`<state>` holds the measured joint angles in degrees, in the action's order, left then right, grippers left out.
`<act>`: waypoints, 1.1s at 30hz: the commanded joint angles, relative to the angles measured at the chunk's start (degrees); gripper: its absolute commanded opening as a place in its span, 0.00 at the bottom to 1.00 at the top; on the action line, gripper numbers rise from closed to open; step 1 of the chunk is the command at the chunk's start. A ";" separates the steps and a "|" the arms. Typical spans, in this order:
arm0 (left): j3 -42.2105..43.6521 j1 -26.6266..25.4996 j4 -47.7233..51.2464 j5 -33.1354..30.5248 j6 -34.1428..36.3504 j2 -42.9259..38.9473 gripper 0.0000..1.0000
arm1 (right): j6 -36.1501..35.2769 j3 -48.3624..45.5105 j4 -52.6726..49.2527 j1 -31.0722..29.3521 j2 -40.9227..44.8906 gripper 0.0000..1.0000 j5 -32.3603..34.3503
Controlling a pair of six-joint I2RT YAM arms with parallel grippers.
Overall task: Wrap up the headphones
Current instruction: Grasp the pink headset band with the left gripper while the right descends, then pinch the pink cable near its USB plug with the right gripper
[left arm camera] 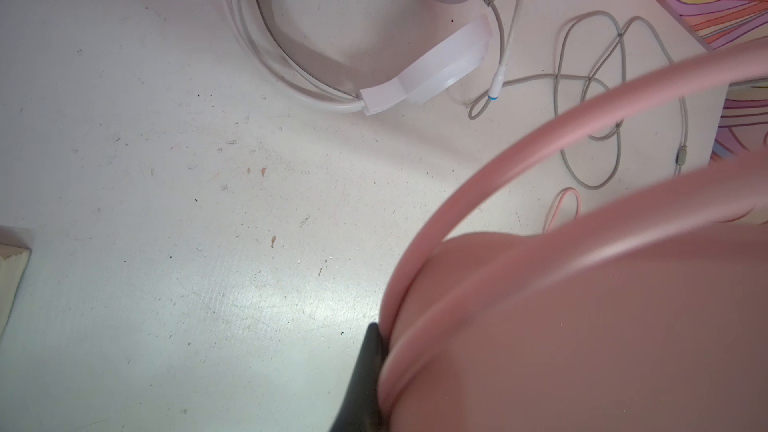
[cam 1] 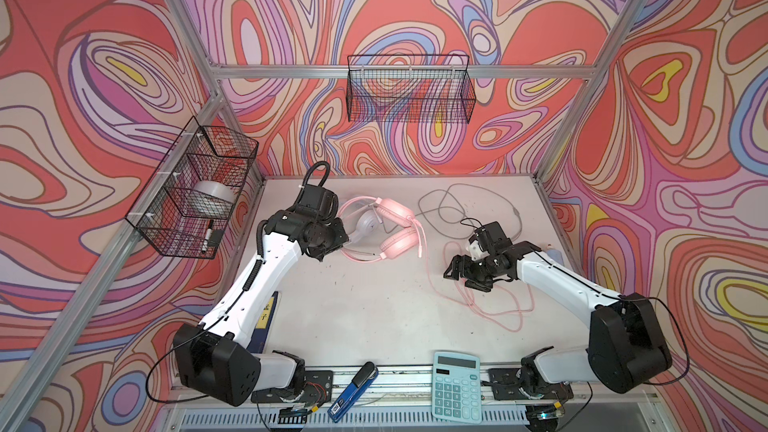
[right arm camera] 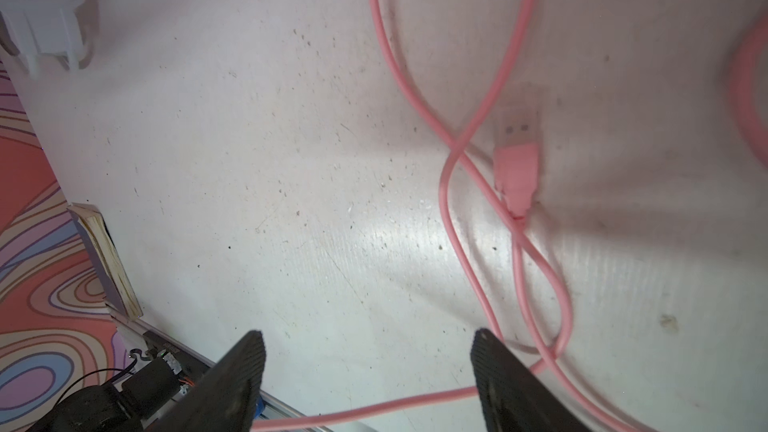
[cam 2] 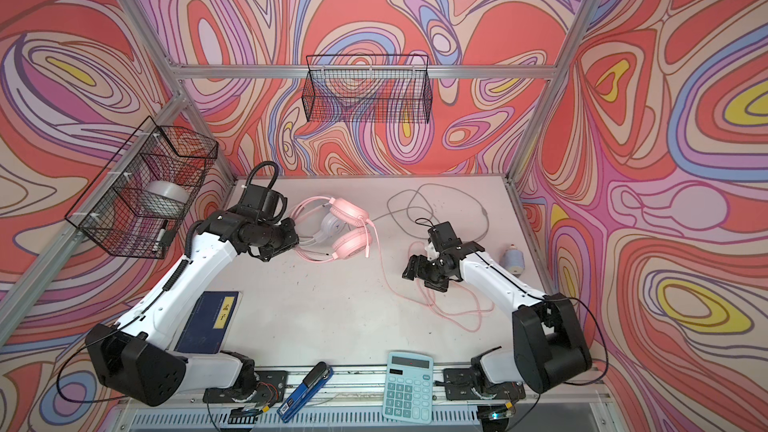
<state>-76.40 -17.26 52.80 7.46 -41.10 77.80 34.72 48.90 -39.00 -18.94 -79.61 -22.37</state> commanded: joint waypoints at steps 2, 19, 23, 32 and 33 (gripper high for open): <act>-2.42 0.25 -2.36 0.98 -0.64 0.14 0.00 | 7.07 -1.19 -2.59 -0.22 4.03 0.83 -0.26; -0.99 0.24 -3.56 0.75 -0.48 0.69 0.00 | 29.19 -11.17 6.68 -0.22 4.37 0.81 -6.01; -1.03 0.23 -3.29 0.83 -0.16 0.95 0.00 | 31.26 -11.05 8.10 -0.11 2.89 0.79 -4.52; 0.09 0.21 -3.89 0.62 -0.19 0.38 0.00 | 31.91 -11.86 11.10 -0.13 -0.49 0.54 -2.59; 0.13 0.24 -3.94 0.65 -0.15 0.42 0.00 | 31.84 -11.77 11.13 -0.13 -0.74 0.49 -2.21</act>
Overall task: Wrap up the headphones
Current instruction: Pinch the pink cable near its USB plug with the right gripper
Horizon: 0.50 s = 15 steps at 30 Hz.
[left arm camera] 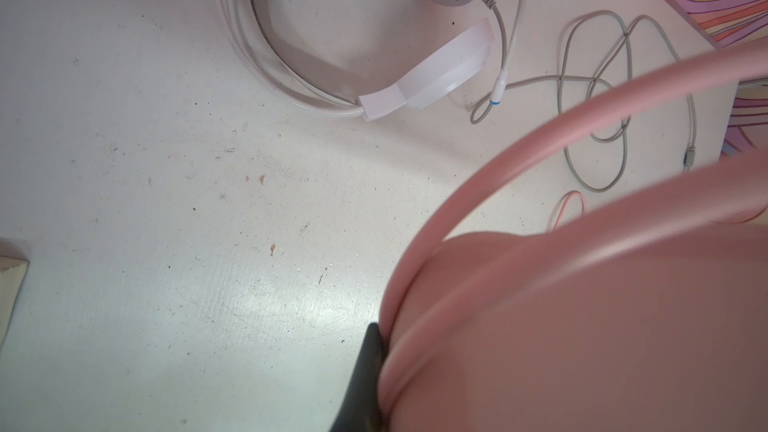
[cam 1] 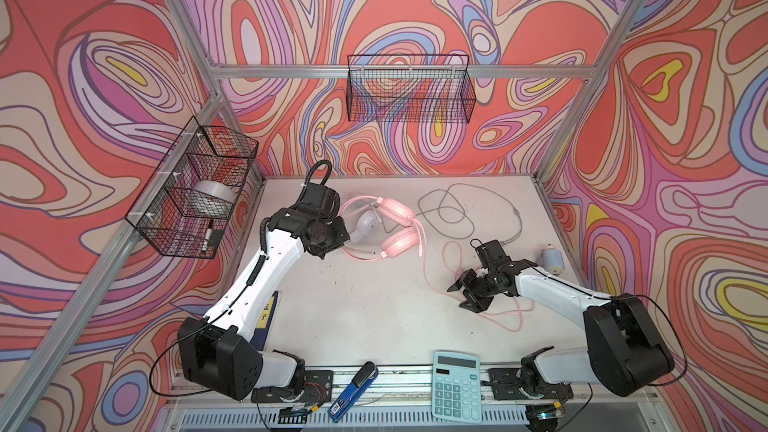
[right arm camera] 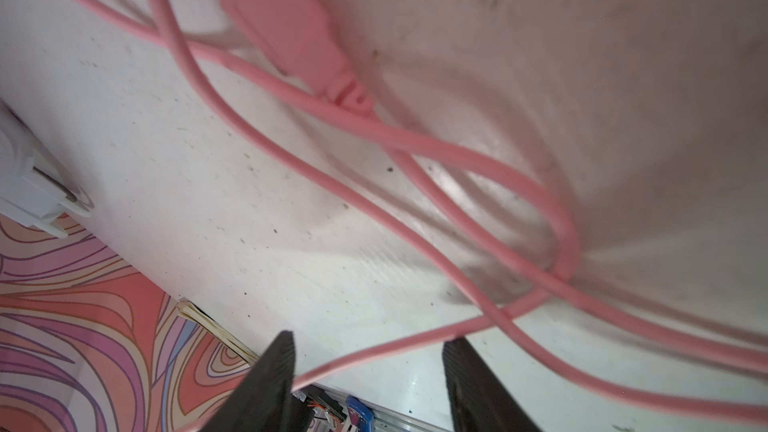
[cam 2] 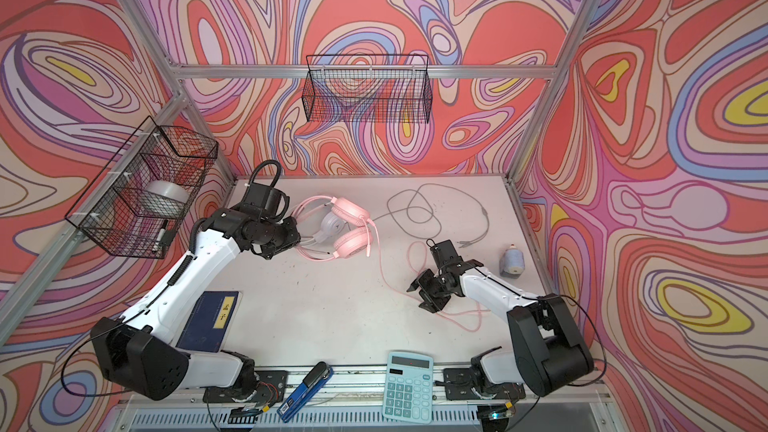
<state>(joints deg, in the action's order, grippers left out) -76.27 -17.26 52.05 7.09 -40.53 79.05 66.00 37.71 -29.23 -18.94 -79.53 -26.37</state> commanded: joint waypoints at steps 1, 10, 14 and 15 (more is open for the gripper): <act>0.07 0.21 -3.13 0.97 -0.69 -0.76 0.00 | 0.63 -0.54 1.48 -0.13 -1.11 0.47 1.96; 0.86 0.25 -3.36 1.06 -1.06 -1.42 0.00 | 2.47 -2.00 2.74 -0.16 -1.93 0.42 2.46; 1.56 0.29 -3.63 0.92 -1.13 -2.03 0.00 | 2.43 -2.29 2.88 -0.13 -1.77 0.32 2.96; 1.64 0.29 -3.54 0.76 -1.21 -2.06 0.00 | 2.56 -2.23 2.82 -0.16 -1.71 0.29 3.23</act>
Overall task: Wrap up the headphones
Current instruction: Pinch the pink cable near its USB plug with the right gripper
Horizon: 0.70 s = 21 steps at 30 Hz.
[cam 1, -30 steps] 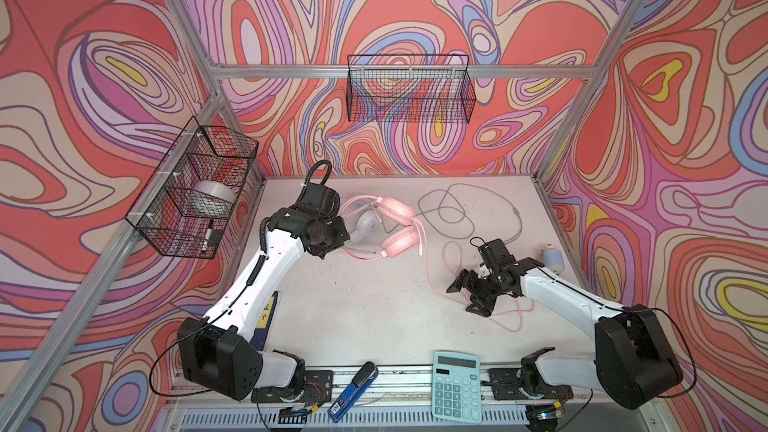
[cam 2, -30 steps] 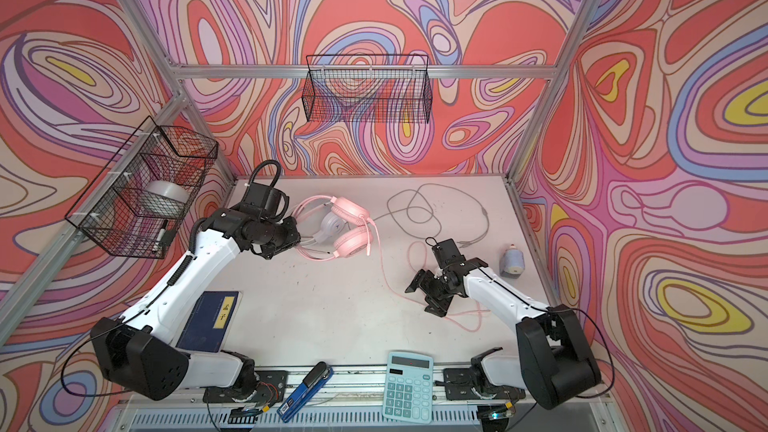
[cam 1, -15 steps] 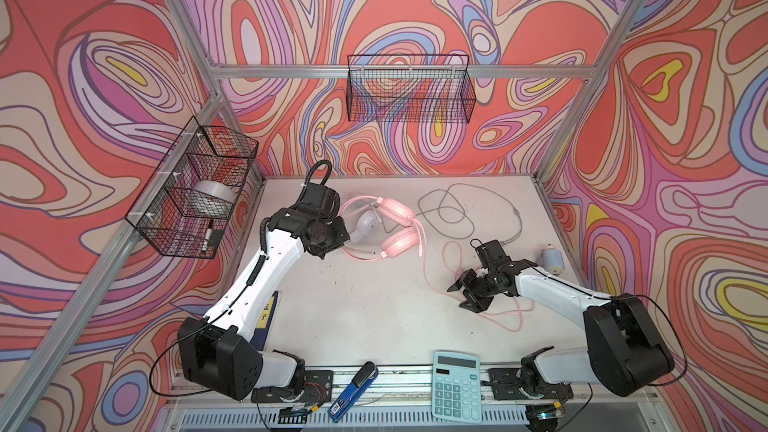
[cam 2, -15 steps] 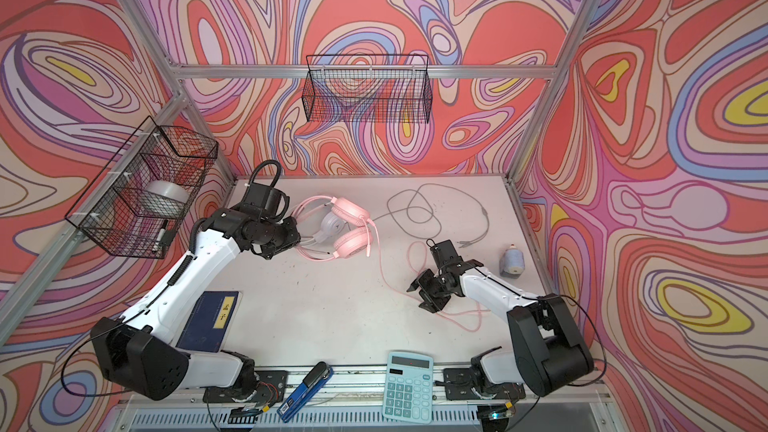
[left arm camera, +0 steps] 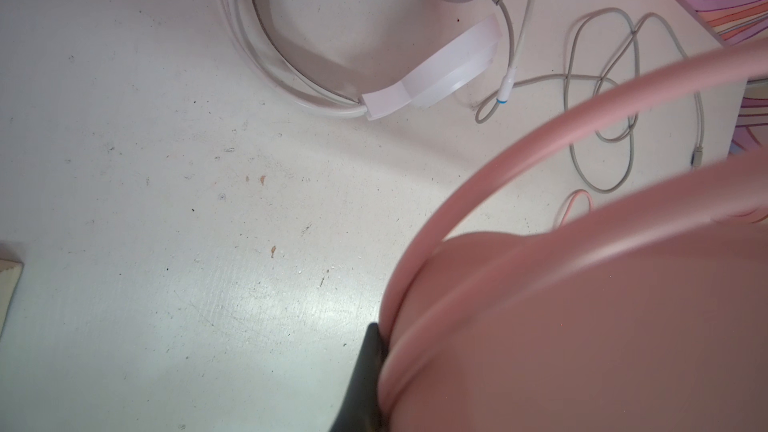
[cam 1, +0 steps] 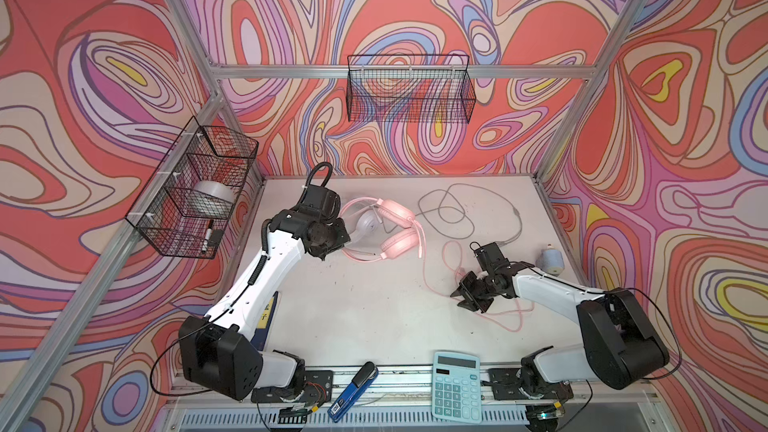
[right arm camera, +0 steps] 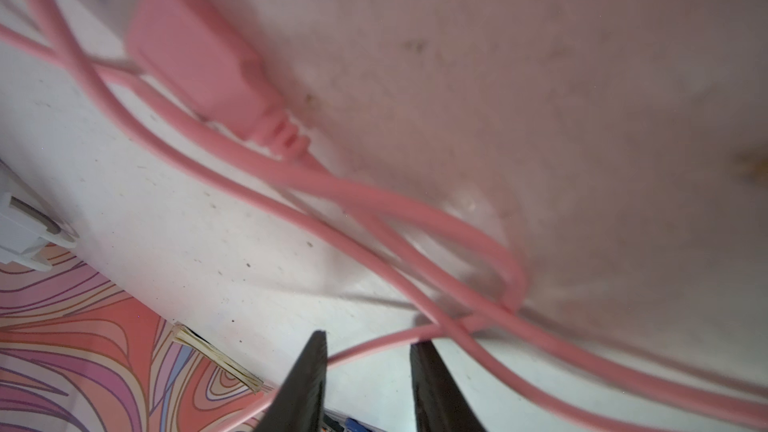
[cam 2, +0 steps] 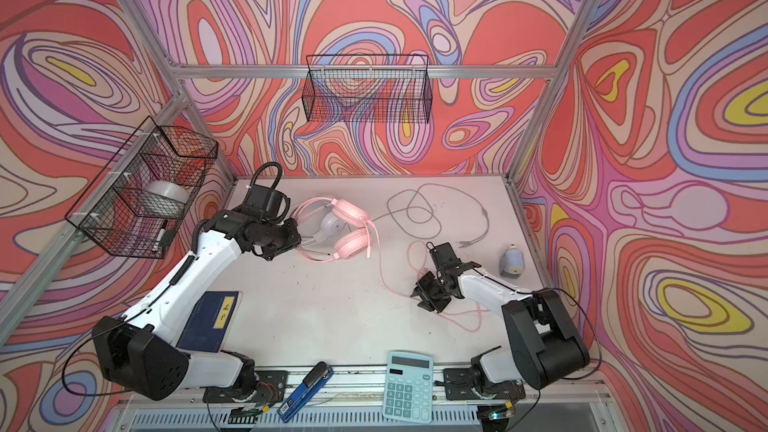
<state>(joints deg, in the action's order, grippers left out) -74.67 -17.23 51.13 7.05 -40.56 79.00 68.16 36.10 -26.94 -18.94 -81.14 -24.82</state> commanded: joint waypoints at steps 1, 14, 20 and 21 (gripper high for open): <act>0.05 0.27 -2.62 0.86 -1.41 -2.05 0.00 | 0.39 -0.50 0.32 -0.07 -0.02 0.28 1.86; 0.93 0.41 -2.93 0.99 -1.53 -2.54 0.00 | 0.14 -0.07 -0.43 -0.14 -0.24 0.02 3.85; 1.20 0.65 -2.89 0.98 -1.37 -2.49 0.00 | -4.82 3.79 -4.48 -0.09 0.14 0.00 7.87; 1.28 0.72 -2.95 1.11 -1.45 -2.38 0.00 | -6.01 4.64 -4.85 -0.20 0.54 0.00 8.75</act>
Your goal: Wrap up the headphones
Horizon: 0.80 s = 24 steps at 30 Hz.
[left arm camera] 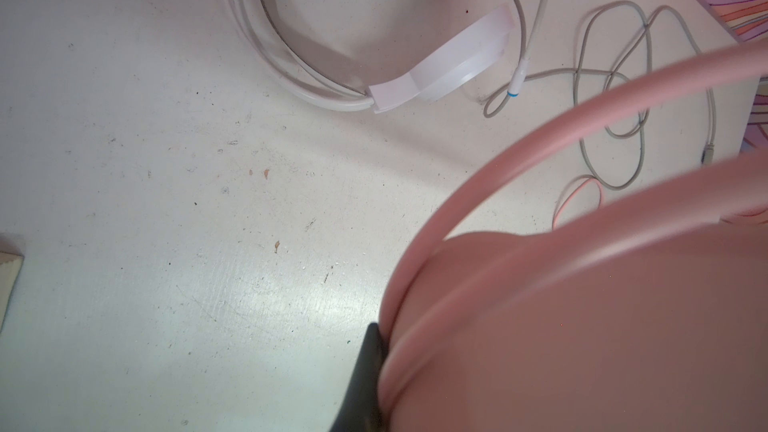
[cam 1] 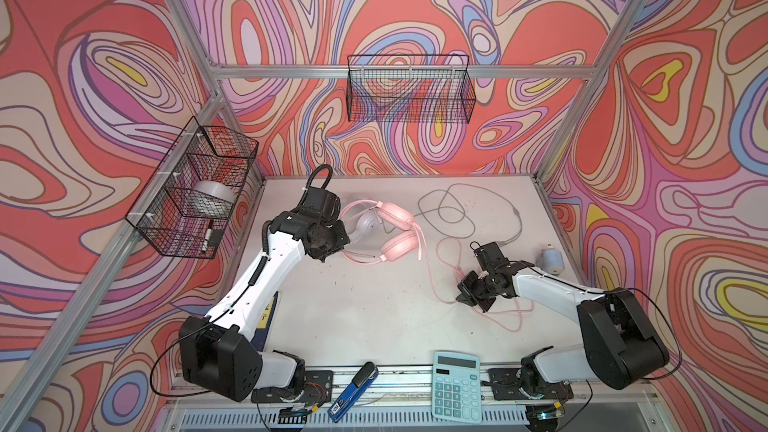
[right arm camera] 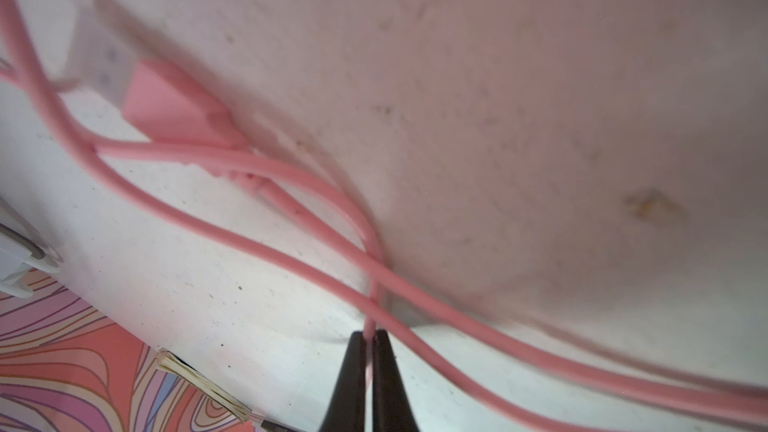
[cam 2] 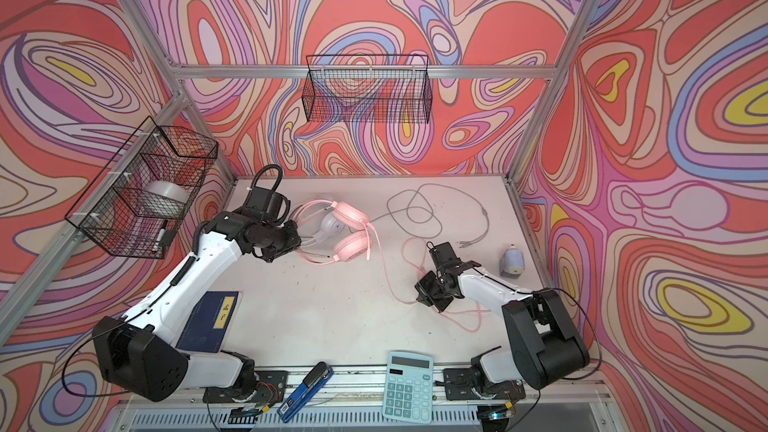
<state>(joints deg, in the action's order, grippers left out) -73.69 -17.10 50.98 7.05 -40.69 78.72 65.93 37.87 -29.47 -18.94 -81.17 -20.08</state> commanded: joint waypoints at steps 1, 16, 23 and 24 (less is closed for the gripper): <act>0.43 0.58 -2.96 1.40 -1.41 -2.01 0.00 | -5.28 4.00 -2.76 -0.17 1.17 0.00 4.78; -0.75 0.58 -2.61 2.31 -3.91 2.95 0.00 | -28.13 13.81 -3.47 -3.34 14.74 0.00 16.19; -1.63 0.62 -0.56 1.52 -4.31 5.30 0.00 | -34.81 14.34 -0.23 -5.85 18.54 0.00 15.44; -1.72 0.59 -0.33 1.32 -4.32 5.54 0.00 | -35.52 14.43 0.17 -6.16 18.90 0.00 15.13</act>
<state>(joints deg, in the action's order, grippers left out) -72.99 -16.78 50.57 7.46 -43.29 84.03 35.03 51.44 -31.97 -24.21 -63.44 -5.15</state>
